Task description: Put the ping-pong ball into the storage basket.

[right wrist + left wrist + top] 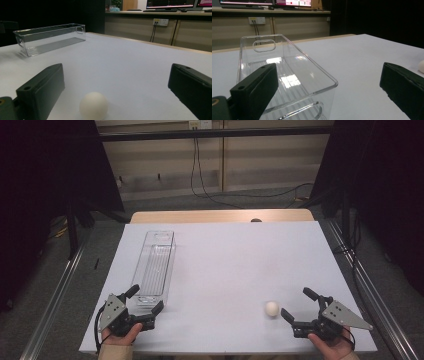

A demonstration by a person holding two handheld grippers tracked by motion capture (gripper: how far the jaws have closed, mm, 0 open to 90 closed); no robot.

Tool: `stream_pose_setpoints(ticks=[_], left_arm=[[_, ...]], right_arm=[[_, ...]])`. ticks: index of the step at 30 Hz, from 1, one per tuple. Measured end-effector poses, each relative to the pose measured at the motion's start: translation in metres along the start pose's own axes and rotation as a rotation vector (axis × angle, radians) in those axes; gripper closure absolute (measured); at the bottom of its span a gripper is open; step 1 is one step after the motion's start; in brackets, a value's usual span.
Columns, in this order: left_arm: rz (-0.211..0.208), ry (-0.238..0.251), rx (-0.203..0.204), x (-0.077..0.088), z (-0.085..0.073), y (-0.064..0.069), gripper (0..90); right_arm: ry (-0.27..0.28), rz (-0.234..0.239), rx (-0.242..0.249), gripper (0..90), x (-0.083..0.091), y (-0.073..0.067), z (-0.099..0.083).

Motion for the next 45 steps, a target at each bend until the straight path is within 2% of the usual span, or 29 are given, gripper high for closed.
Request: stream_pose_setpoints(ticks=[5, 7, 9, 11, 12, 13, 15, 18, 19, 25, 30, 32, 43, 45], left_arm=[[0.01, -0.001, -0.002, 0.0, 0.001, 0.0, 2.0], [-0.004, 0.0, -0.011, -0.001, 0.002, 0.0, 2.0], [0.0, 0.01, -0.001, -0.003, 0.002, 0.001, 2.0], [-0.006, -0.001, -0.009, -0.003, 0.003, 0.001, 2.0], [-0.008, 0.006, 0.003, -0.004, 0.003, 0.003, 2.0], [-0.019, 0.0, -0.008, -0.005, 0.004, 0.004, 2.0], [-0.011, 0.001, -0.003, -0.005, 0.005, 0.005, 2.0], [-0.029, -0.002, -0.015, -0.006, 0.007, 0.006, 2.0], [-0.027, 0.009, 0.003, -0.008, 0.008, 0.008, 2.0], [-0.045, -0.005, -0.011, -0.012, 0.011, 0.014, 2.0], [-0.065, 0.008, 0.005, -0.016, 0.014, 0.019, 2.0], [-0.061, 0.0, -0.009, -0.017, 0.015, 0.018, 2.0], [-0.086, 0.004, 0.007, -0.025, 0.017, 0.027, 2.0], [-0.088, -0.002, -0.01, -0.027, 0.018, 0.028, 2.0]], right_arm=[[0.003, -0.001, -0.009, 0.3, 0.001, -0.001, 0.0], [0.004, 0.0, -0.003, 0.4, 0.002, 0.0, 0.0], [0.003, 0.001, -0.004, 0.5, 0.002, 0.0, 0.0], [0.007, -0.004, 0.0, 0.5, 0.003, 0.001, 0.0], [0.007, -0.004, 0.003, 0.5, 0.003, 0.001, 0.001], [0.004, -0.007, 0.002, 0.4, 0.003, 0.001, 0.001], [0.0, -0.001, 0.005, 0.4, 0.004, 0.001, 0.0], [0.001, -0.006, 0.004, 0.5, 0.004, 0.002, 0.0], [0.001, -0.004, 0.004, 0.5, 0.005, 0.001, 0.0], [0.003, -0.003, -0.002, 0.6, 0.005, 0.001, 0.001], [0.002, 0.002, 0.0, 0.7, 0.004, 0.001, 0.001], [0.001, 0.003, 0.001, 0.7, 0.004, 0.001, 0.001], [0.002, 0.0, -0.005, 0.7, 0.004, 0.002, 0.002], [0.001, 0.0, -0.004, 0.7, 0.004, 0.002, 0.001]])
Point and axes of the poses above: each handheld gripper's, and its own axes: x roughly backward along the jaws, z roughly out of its top, y roughly to its right, the point moved 3 cm from there along -x, roughly forward along the jaws, and after that the axes turned 2 degrees about -y, right-handed, at the moved point
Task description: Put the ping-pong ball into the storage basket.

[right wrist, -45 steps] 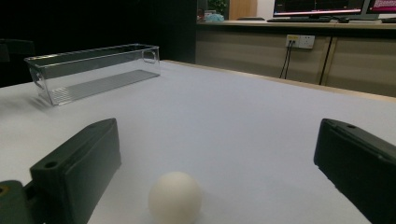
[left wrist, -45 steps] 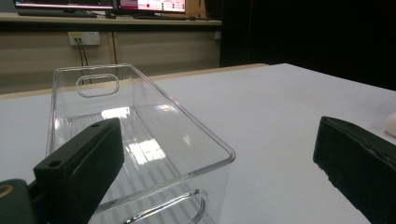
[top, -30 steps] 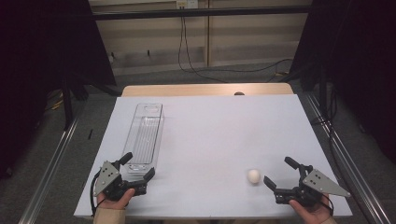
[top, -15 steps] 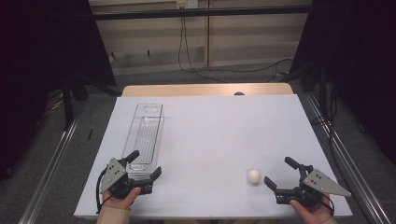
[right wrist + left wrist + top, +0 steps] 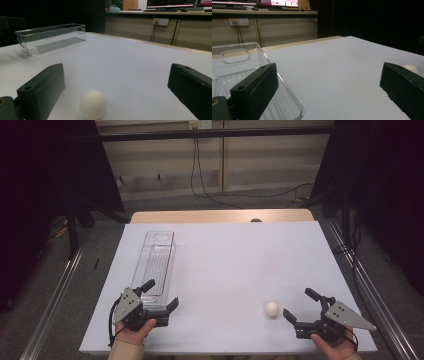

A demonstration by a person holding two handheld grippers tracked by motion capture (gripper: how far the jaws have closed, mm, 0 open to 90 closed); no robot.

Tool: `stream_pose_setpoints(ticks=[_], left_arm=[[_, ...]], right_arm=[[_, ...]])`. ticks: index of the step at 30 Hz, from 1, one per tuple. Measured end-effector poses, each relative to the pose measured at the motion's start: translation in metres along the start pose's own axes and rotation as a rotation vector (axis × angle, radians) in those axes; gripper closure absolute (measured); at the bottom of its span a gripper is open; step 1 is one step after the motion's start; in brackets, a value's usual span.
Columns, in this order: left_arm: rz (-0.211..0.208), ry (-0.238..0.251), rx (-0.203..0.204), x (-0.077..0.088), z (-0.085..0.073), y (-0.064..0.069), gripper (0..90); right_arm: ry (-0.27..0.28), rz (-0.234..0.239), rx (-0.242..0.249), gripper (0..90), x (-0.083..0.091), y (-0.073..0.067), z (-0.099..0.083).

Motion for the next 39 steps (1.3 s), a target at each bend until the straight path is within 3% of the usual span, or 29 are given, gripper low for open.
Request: stream_pose_setpoints(ticks=[11, 15, 17, 27, 39], left_arm=[[-0.023, -0.011, -0.017, -0.009, 0.002, 0.009, 1.9], [-0.027, -0.006, -0.001, -0.012, 0.002, 0.012, 1.9], [-0.033, -0.011, -0.017, -0.014, 0.003, 0.014, 1.9], [-0.061, -0.01, -0.009, -0.024, 0.004, 0.023, 1.9], [-0.078, -0.014, -0.02, -0.029, 0.003, 0.027, 2.0]], right_arm=[[0.002, 0.007, -0.002, 1.0, 0.0, 0.001, 0.0], [-0.001, 0.008, -0.002, 1.0, 0.0, 0.001, 0.0], [-0.002, 0.008, -0.005, 1.0, -0.001, 0.001, -0.001], [0.0, 0.004, -0.002, 1.1, -0.001, 0.002, 0.0], [0.002, -0.003, -0.001, 1.1, -0.001, 0.003, 0.001]])
Point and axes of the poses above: each handheld gripper's, and its own axes: x roughly backward along the jaws, z roughly out of its top, y roughly to its right, the point moved 3 cm from there along -x, roughly forward along the jaws, and after that the axes turned 2 degrees about -y, right-handed, at the moved point
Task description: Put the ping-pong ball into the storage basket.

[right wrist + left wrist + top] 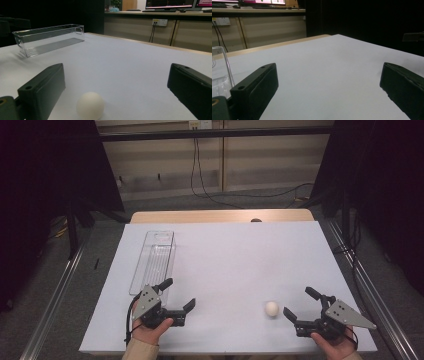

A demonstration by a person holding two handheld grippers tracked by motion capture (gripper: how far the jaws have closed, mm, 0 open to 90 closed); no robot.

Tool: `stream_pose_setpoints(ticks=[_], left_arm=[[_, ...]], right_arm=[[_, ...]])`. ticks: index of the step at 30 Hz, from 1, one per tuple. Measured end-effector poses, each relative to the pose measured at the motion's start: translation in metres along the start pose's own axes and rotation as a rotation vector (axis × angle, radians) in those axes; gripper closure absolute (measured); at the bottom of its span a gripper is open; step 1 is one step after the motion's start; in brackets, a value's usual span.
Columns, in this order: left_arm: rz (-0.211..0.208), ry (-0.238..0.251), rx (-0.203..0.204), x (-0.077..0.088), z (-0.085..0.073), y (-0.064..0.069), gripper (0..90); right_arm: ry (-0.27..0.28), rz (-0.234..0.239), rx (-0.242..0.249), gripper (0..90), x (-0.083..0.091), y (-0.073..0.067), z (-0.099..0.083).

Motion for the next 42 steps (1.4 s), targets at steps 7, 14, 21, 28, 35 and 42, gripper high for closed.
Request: stream_pose_setpoints(ticks=[7, 14, 21, 28, 35, 42], left_arm=[[-0.005, -0.003, 0.004, -0.002, 0.0, 0.002, 2.0], [-0.023, -0.004, -0.006, -0.007, 0.0, 0.007, 2.0], [-0.037, -0.025, -0.028, -0.012, -0.002, 0.01, 2.0], [-0.043, -0.025, -0.019, -0.018, -0.002, 0.016, 2.0], [-0.054, -0.034, -0.02, -0.023, -0.003, 0.018, 2.0], [-0.068, -0.058, -0.044, -0.025, -0.003, 0.019, 2.0]], right_arm=[[0.0, -0.008, 0.0, 1.1, 0.0, 0.001, 0.0], [0.004, -0.018, -0.002, 0.8, -0.001, 0.002, 0.0], [0.006, -0.019, -0.005, 0.9, -0.002, 0.002, 0.0], [0.006, -0.009, 0.003, 0.9, -0.002, 0.003, 0.001], [0.008, -0.011, 0.003, 0.8, -0.002, 0.003, 0.001], [0.01, -0.001, 0.004, 1.0, -0.003, 0.002, 0.001]])
Point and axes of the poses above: each handheld gripper's, and its own axes: x roughly backward along the jaws, z roughly out of its top, y roughly to its right, the point moved 3 cm from there along -x, roughly forward along the jaws, and after that the axes turned 2 degrees about -y, right-handed, at the moved point
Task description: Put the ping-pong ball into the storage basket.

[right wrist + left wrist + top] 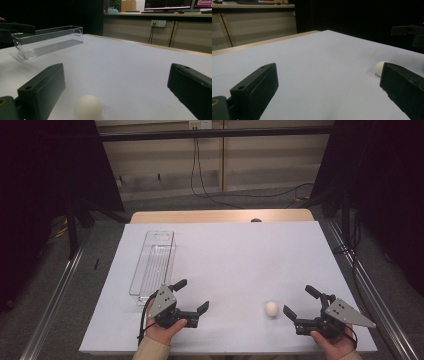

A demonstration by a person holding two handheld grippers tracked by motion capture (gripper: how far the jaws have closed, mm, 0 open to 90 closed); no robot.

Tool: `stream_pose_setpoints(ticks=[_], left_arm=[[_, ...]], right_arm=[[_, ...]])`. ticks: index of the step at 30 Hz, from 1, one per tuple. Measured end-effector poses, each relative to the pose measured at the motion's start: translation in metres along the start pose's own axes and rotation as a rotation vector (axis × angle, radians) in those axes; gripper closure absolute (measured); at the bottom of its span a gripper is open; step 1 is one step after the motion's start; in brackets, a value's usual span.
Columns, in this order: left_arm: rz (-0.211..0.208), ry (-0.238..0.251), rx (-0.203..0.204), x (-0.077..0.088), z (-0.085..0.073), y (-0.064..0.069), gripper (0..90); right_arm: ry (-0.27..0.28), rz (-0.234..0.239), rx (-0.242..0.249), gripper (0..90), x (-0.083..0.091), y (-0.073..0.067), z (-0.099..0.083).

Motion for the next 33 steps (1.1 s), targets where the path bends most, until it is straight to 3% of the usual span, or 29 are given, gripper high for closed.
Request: stream_pose_setpoints(ticks=[2, 11, 12, 16, 21, 24, 27, 28, 30, 33], left_arm=[[-0.002, 0.018, 0.029, -0.004, 0.001, 0.003, 1.9], [-0.021, 0.014, 0.023, -0.009, 0.001, 0.006, 1.8], [-0.023, -0.011, -0.005, -0.008, 0.001, 0.004, 1.8], [-0.021, 0.005, 0.019, -0.01, 0.001, 0.007, 1.8], [-0.026, -0.013, -0.003, -0.011, 0.001, 0.007, 1.8], [-0.034, 0.005, 0.022, -0.015, 0.002, 0.011, 1.8], [-0.034, -0.014, -0.009, -0.015, 0.002, 0.01, 1.8], [-0.041, 0.007, 0.022, -0.018, 0.003, 0.013, 1.8], [-0.043, -0.003, -0.001, -0.018, 0.003, 0.013, 1.6], [-0.05, -0.004, 0.005, -0.02, 0.003, 0.015, 1.7]], right_arm=[[0.003, -0.003, 0.001, 1.0, 0.0, 0.0, 0.0], [0.009, -0.003, -0.008, 1.0, -0.001, 0.0, 0.001], [0.008, -0.003, -0.01, 1.0, -0.001, -0.001, 0.001], [0.004, -0.003, -0.004, 1.0, -0.001, -0.001, 0.001], [0.002, 0.0, 0.0, 1.0, -0.001, -0.001, 0.001], [0.002, 0.001, 0.0, 1.1, -0.001, -0.001, 0.001], [0.002, 0.001, -0.001, 1.0, -0.001, -0.001, 0.001], [0.001, 0.0, 0.0, 1.1, -0.001, -0.001, 0.001], [0.002, 0.001, 0.001, 1.0, -0.001, 0.0, 0.001], [0.002, 0.004, 0.001, 1.1, -0.001, -0.001, 0.001]])
Point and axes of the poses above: each handheld gripper's, and its own axes: x roughly backward along the jaws, z roughly out of its top, y roughly to its right, the point moved 3 cm from there along -x, roughly forward along the jaws, and after that the axes turned 2 degrees about -y, right-handed, at the moved point
